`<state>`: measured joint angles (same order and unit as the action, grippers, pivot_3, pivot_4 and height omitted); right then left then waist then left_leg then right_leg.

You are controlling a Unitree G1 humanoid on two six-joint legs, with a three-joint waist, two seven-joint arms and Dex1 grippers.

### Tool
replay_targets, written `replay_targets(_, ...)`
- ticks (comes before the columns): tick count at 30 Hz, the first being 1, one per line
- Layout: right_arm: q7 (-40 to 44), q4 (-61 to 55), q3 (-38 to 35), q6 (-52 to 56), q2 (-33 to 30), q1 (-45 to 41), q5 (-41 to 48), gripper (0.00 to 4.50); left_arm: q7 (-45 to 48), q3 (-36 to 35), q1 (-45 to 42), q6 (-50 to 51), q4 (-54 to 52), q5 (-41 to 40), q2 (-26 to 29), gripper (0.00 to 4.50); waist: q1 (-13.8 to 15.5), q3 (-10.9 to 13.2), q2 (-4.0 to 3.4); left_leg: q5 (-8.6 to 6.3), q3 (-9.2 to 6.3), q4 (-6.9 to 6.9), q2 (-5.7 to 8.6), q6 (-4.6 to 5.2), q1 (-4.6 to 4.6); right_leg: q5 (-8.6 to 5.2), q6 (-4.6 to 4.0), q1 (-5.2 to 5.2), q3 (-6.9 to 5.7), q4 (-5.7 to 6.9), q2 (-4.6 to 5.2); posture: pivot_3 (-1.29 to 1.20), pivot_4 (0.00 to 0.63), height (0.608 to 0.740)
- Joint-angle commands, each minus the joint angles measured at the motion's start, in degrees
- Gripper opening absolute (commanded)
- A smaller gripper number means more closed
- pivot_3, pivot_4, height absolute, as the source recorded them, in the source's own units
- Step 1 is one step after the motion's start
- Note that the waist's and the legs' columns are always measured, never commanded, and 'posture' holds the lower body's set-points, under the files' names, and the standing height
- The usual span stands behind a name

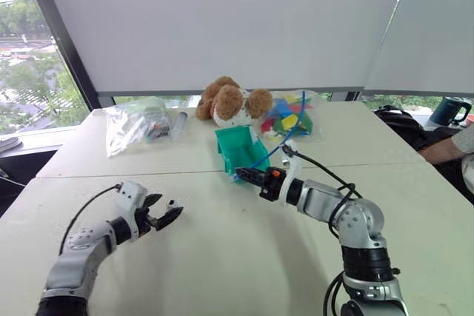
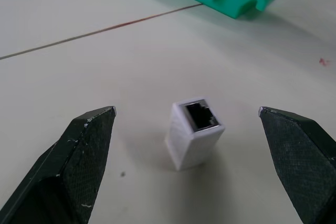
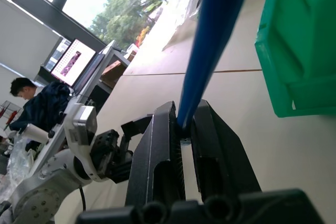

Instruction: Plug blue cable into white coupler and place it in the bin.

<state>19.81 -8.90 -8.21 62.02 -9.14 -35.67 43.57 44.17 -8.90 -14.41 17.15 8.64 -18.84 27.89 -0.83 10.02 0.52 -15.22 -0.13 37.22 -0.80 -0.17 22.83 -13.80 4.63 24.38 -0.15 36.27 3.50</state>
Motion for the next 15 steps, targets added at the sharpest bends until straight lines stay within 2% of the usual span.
replay_targets(1, -0.57, -2.87, -0.88, -1.16, -0.20, 0.15, 0.93, 0.00, -1.50, 0.53, -0.89, -3.34, 1.68, 1.47, -0.89, 3.70, -0.14, 0.00, 0.00, 0.00, 0.00, -0.01, 0.00, 0.00, 0.00, 0.00, 0.00, 0.01, 0.00, 0.00, 0.01, 0.00, 0.150, 0.740)
replay_targets(7, -1.04, -4.09, -0.62, -1.16, -0.70, 0.49, 0.96, 0.00, 0.30, 1.45, -1.70, -4.65, 2.57, 1.16, -1.05, 0.53, -0.02, 0.00, 0.00, 0.00, -0.01, -0.02, -0.02, 0.00, 0.01, 0.00, 0.00, 0.03, -0.01, 0.00, 0.01, 0.00, 0.150, 0.740)
replay_targets(8, -0.68, -4.36, -0.21, -1.16, -1.39, 0.27, 0.66, 0.00, 1.54, 1.91, -2.34, -4.18, 2.42, 0.82, -0.71, 0.35, -0.02, 0.00, 0.00, 0.00, -0.01, -0.01, -0.02, 0.00, 0.01, 0.00, 0.00, 0.03, -0.01, 0.00, 0.01, 0.00, 0.150, 0.740)
replay_targets(11, 4.07, -7.03, 5.08, -2.58, -7.73, -0.30, -2.60, 0.00, 8.85, 5.09, -4.07, -2.83, -0.14, -1.02, 0.33, 0.39, 0.19, 0.00, -0.01, 0.00, -0.03, 0.02, 0.02, 0.00, 0.08, 0.00, -0.01, 0.04, -0.03, -0.01, 0.02, 0.00, 0.150, 0.740)
replay_targets(15, 15.55, -10.78, 13.56, -8.60, -18.34, -1.73, -7.23, 0.00, 21.33, 12.89, -8.05, -1.91, -1.27, -1.71, 1.27, 0.39, 0.12, 0.01, -0.01, 0.00, -0.03, 0.09, 0.11, 0.00, 0.23, 0.00, -0.01, 0.08, -0.03, -0.12, 0.05, 0.00, 0.150, 0.740)
